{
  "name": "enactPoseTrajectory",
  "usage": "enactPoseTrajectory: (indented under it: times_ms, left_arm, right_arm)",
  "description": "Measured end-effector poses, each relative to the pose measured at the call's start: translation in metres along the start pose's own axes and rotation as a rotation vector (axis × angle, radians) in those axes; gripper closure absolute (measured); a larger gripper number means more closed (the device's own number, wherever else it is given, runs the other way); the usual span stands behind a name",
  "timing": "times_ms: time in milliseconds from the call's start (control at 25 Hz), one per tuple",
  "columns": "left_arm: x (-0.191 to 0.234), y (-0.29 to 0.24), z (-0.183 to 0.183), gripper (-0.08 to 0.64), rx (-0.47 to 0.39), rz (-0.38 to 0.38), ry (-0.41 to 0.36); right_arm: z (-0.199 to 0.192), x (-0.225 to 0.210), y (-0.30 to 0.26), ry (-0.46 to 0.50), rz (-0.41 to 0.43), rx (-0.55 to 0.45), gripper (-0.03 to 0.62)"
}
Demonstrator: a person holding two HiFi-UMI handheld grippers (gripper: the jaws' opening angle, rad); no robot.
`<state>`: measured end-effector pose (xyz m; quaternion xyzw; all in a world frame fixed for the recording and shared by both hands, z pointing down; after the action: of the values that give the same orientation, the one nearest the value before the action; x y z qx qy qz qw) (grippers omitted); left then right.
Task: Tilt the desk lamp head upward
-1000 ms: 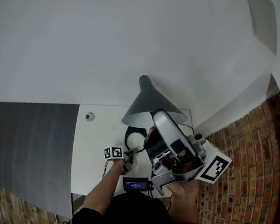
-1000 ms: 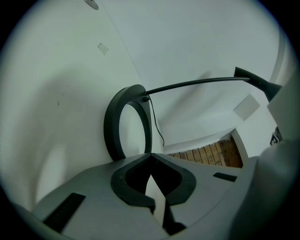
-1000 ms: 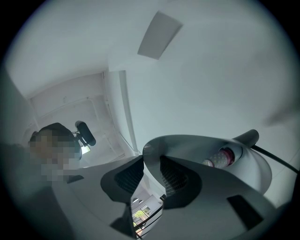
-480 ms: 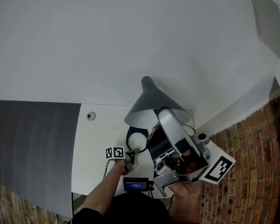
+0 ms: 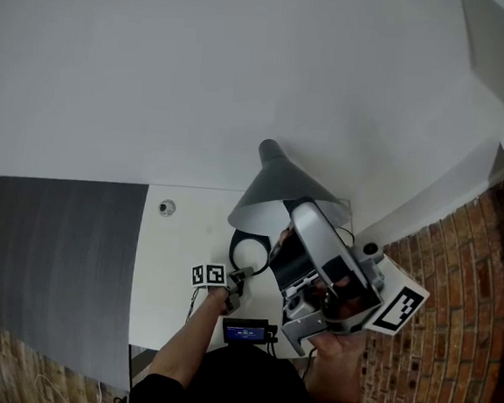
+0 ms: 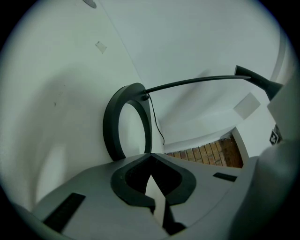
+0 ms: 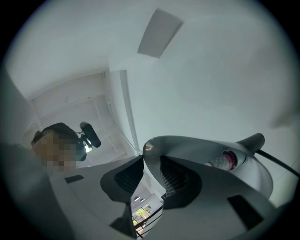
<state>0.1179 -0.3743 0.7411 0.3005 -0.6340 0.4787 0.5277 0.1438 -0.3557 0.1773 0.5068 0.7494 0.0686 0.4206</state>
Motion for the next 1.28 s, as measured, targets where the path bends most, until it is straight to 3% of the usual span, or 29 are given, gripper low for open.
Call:
enactPoseTrajectory:
  times_ms: [240,520,1080,1280]
  left_arm:
    - [0.000,-0.001,0.000,0.551,0.004,0.000,0.002]
    - [0.001,-0.002,0.000,0.551,0.003,-0.005,0.002]
    - [0.000,-0.001,-0.001,0.551,-0.003,0.010,-0.009]
    - [0.001,-0.001,-0.001,0.551,-0.002,0.010,-0.010]
  right_arm:
    - [-0.015,0.001,0.014,0.098,-0.049,0.066,0.477]
    - [-0.005,0.006,0.004,0.170,-0.043,0.058,0.477]
    - [0.001,0.003,-0.002,0.066,-0.058,0.025,0.477]
    - [0.003,0.003,-0.003,0.088,-0.060,0.030,0.477]
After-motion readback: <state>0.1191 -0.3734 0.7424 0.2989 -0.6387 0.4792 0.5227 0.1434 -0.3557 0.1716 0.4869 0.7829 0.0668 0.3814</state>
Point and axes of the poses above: the fingertips, and each gripper's own axes: y backward along the fingers, x to its left, z out of its top, the point moved 3 cm from there along y, backward along the fingers, and after that the axes turned 10 degrees about y, right-handed, at the moved point
